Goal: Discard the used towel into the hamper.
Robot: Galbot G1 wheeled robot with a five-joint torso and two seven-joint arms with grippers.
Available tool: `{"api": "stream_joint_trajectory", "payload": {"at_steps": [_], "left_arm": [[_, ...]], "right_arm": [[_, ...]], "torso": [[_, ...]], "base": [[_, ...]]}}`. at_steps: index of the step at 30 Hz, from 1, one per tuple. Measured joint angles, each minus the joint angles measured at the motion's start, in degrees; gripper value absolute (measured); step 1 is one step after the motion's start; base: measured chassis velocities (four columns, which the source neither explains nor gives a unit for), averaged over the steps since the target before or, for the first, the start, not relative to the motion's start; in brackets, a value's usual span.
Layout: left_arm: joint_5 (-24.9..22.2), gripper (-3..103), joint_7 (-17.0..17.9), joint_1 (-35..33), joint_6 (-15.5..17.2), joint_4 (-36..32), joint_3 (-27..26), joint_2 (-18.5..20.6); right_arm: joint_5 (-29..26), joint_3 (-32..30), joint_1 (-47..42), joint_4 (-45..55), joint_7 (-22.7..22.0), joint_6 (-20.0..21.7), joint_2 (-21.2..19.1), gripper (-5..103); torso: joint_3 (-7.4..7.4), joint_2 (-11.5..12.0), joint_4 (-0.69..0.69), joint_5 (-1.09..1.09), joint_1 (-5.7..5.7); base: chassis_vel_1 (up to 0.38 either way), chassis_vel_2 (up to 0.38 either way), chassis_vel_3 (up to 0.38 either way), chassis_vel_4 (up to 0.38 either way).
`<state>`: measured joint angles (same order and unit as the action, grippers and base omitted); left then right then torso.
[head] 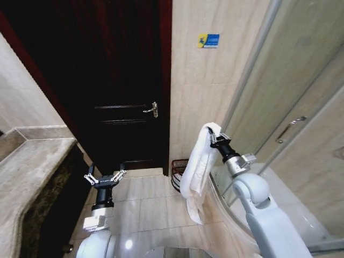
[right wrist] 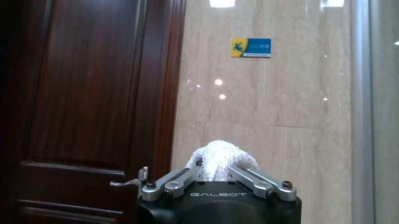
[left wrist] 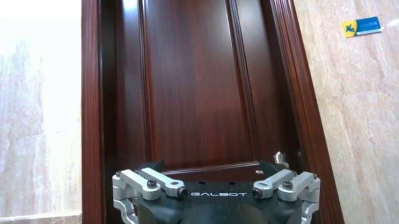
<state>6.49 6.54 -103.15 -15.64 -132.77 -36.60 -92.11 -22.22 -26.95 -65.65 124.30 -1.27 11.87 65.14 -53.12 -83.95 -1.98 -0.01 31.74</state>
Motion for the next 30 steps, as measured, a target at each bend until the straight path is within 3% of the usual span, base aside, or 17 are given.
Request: {"api": "stream_joint_trajectory", "payload": {"at_steps": [19,30], "left_arm": [[0.5,100,-0.2,-0.3,2.0,-0.5,0.0,0.0],[-0.2,100,0.1,0.7,-0.5,0.9,-0.2,0.0]], "right_arm": [[-0.6,-0.4,0.2,0.5,-1.9,-0.8,0.7,3],[-2.2,-0.9,2.2,-0.1,-2.6,-0.8,-0.2,3]], "torso": [[3.13,5.8,-0.01,0.00,-2.69],[3.48,6.4,-0.01,0.00,-2.95]], "base": [[-0.009,-0.014,0.005,0.011],[0.000,0.000,0.000,0.000]]}}
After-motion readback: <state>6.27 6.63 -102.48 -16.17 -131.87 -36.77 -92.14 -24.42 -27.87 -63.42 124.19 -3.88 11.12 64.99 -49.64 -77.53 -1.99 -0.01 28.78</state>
